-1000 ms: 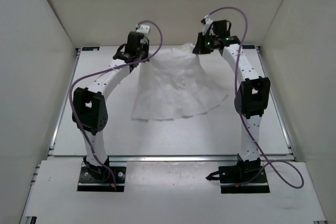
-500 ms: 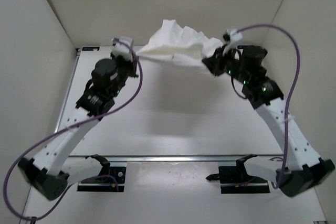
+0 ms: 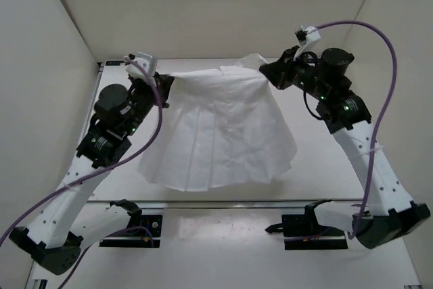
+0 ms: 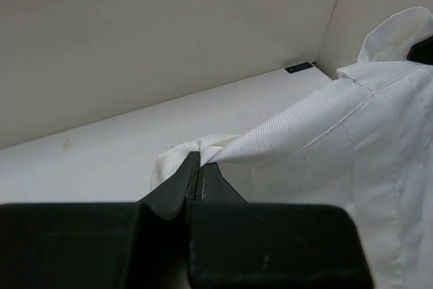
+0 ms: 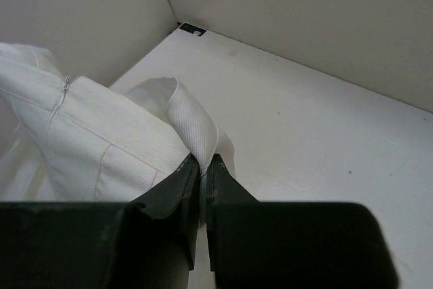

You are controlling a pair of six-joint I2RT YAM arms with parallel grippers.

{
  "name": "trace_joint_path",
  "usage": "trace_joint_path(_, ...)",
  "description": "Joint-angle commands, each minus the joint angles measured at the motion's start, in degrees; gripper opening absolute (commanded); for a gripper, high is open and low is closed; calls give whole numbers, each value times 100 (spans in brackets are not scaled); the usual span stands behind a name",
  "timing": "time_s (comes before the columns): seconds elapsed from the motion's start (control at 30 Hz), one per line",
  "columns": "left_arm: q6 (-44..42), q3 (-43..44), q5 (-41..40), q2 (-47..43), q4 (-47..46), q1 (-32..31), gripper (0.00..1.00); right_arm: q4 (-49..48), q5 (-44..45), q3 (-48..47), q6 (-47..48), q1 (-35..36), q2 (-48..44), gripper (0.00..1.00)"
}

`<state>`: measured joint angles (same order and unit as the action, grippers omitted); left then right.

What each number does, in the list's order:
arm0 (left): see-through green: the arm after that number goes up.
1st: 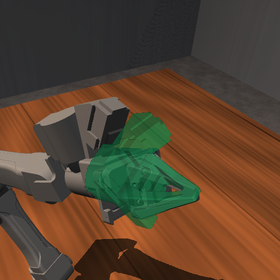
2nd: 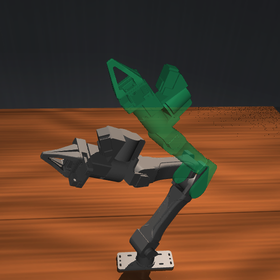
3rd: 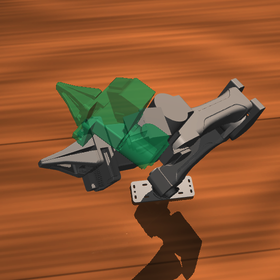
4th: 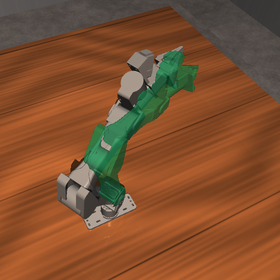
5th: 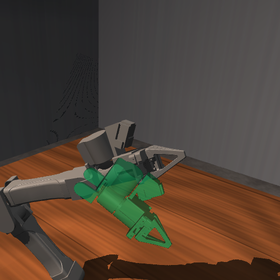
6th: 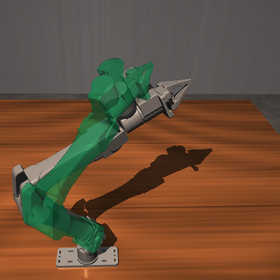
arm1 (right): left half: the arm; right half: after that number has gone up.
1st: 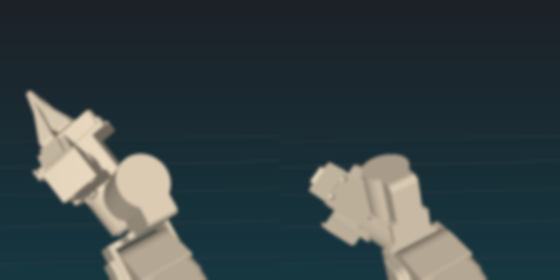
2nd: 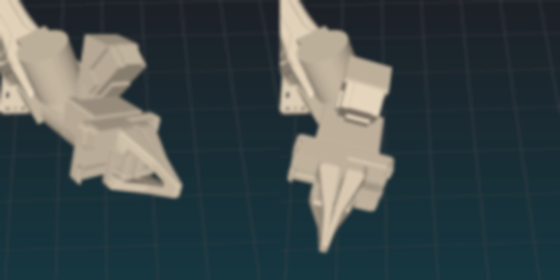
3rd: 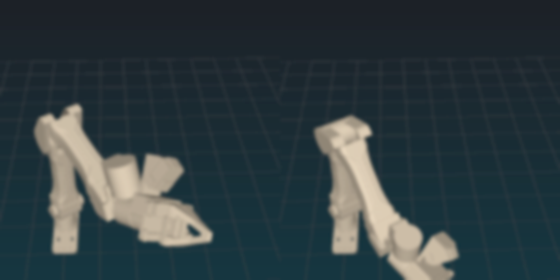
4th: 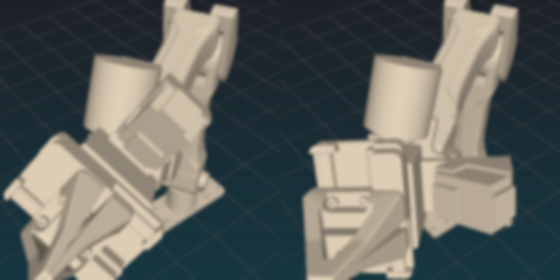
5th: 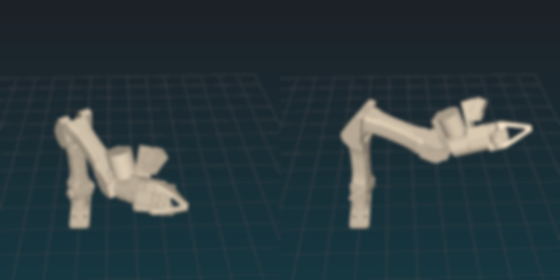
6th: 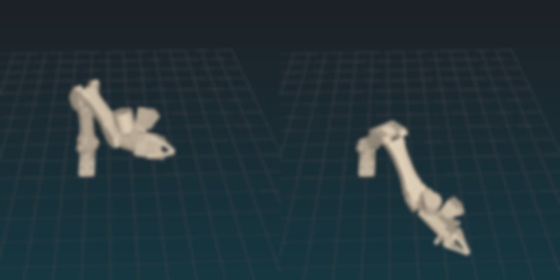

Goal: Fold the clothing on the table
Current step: Move the skirt to the center of the board

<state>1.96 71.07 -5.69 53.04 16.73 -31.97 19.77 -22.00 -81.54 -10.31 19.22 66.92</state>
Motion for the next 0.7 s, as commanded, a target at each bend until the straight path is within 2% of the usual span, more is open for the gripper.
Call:
trace_joint_path(0.0, 242, -250, -1022, 505, -161, 358, 0, 606, 705, 15, 301, -358, 926, 0)
trace_joint_path(0.13, 796, -1163, -916, 1198, -599, 682, 2, 328, 338, 444, 82, -384, 1796, 1)
trace_joint_path(0.17, 832, -1322, -794, 1479, -662, 796, 25, 230, 180, 498, 107, -454, 1903, 10)
trace_joint_path(0.2, 876, -1358, -645, 1577, -767, 884, 65, 177, 187, 551, 99, -481, 2130, 35)
trace_joint_path(0.23, 885, -1280, -583, 1918, -803, 929, 98, 89, 222, 542, 134, -446, 2385, 46)
trace_joint_path(0.3, 746, -921, -643, 2472, -803, 938, 99, 45, 634, 289, 300, -454, 2589, 66)
trace_joint_path(0.33, 675, -780, -652, 2588, -777, 912, 99, 27, 644, 140, 362, -463, 2633, 70)
trace_joint_path(0.37, 579, -587, -696, 2798, -777, 885, 99, -77, 766, -1, 423, -498, 2712, 78)
trace_joint_path(0.4, 552, -350, -740, 2983, -716, 911, 99, -122, 811, -63, 459, -551, 2748, 81)
trace_joint_path(0.53, 797, -145, -452, 3388, -566, 1139, 99, -184, 374, -292, 539, -989, 3125, 79)
trace_joint_path(0.67, 999, -725, -257, 3459, -934, 1289, 99, -122, 3, -153, 766, -1210, 3600, 72)
